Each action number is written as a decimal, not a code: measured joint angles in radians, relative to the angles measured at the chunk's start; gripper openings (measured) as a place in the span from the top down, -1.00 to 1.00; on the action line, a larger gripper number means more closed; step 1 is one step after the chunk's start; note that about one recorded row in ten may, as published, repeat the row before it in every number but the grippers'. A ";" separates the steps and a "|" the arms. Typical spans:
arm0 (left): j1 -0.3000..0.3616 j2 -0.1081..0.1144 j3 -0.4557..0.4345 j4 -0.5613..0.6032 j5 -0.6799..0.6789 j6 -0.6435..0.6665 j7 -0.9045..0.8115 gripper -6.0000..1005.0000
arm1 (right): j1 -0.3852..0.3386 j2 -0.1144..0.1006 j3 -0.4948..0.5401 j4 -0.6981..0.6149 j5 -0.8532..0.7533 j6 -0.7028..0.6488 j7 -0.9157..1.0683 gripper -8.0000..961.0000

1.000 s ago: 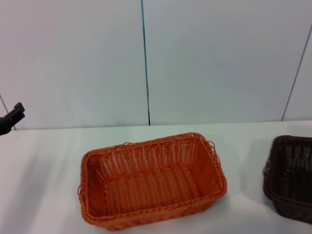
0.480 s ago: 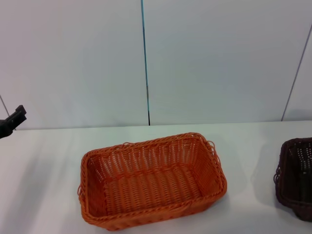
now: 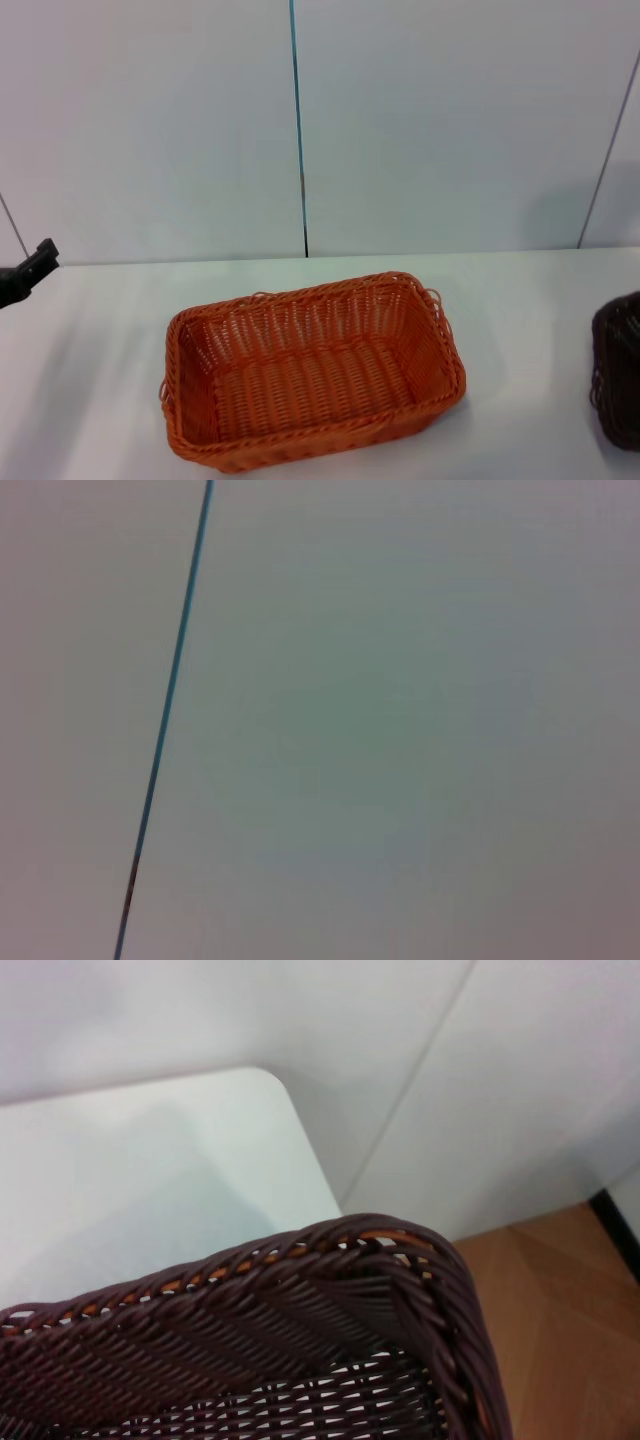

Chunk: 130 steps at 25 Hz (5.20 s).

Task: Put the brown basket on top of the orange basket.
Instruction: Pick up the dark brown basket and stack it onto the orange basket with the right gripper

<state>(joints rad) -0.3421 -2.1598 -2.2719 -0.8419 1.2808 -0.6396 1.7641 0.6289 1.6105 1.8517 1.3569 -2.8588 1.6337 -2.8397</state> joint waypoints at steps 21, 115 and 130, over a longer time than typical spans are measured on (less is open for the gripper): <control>0.013 0.005 -0.011 0.042 0.002 0.000 0.008 -0.86 | 0.240 -0.086 -0.007 0.058 0.041 0.273 0.000 0.71; -0.025 0.198 0.091 0.275 -0.022 0.021 0.000 -0.86 | 0.575 0.166 -0.063 -0.283 0.321 -0.119 0.004 0.71; -0.032 0.229 0.116 0.305 -0.028 0.014 -0.001 -0.86 | 0.533 0.304 -0.033 -0.288 0.203 -0.239 0.006 0.71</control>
<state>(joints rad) -0.3742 -1.9308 -2.1556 -0.5370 1.2531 -0.6257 1.7627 1.1615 1.9140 1.8189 1.0690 -2.6561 1.3945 -2.8332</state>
